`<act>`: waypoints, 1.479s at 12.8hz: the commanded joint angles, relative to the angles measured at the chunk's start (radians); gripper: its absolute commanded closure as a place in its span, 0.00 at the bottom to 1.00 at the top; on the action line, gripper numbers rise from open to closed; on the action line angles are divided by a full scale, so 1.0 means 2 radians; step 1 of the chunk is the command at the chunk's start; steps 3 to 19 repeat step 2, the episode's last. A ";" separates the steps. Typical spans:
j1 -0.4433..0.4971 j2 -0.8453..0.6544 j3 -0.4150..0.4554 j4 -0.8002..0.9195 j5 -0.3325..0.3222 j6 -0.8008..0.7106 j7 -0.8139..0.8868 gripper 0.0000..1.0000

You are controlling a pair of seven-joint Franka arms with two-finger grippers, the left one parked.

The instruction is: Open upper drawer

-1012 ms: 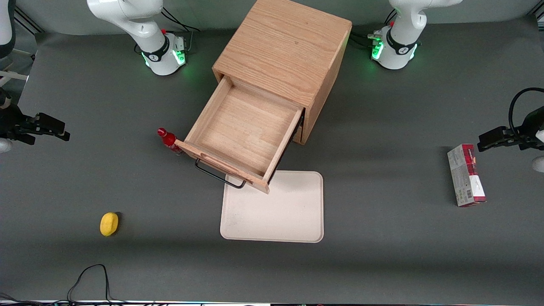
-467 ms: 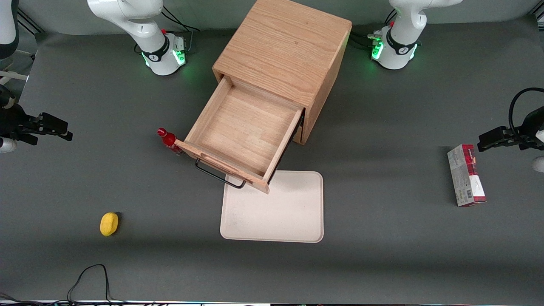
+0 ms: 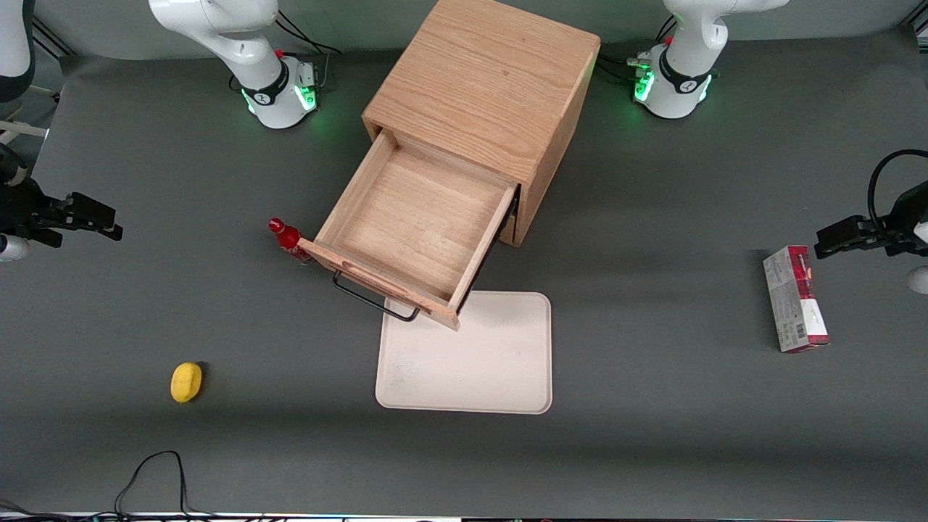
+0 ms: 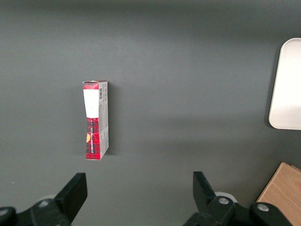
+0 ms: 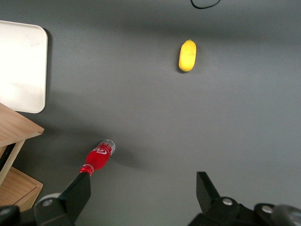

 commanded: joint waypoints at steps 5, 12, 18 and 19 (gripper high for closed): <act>0.006 -0.007 -0.004 -0.008 -0.011 0.002 0.014 0.00; 0.006 -0.007 -0.004 -0.008 -0.011 0.002 0.014 0.00; 0.006 -0.007 -0.004 -0.008 -0.011 0.002 0.014 0.00; 0.006 -0.007 -0.004 -0.008 -0.011 0.002 0.014 0.00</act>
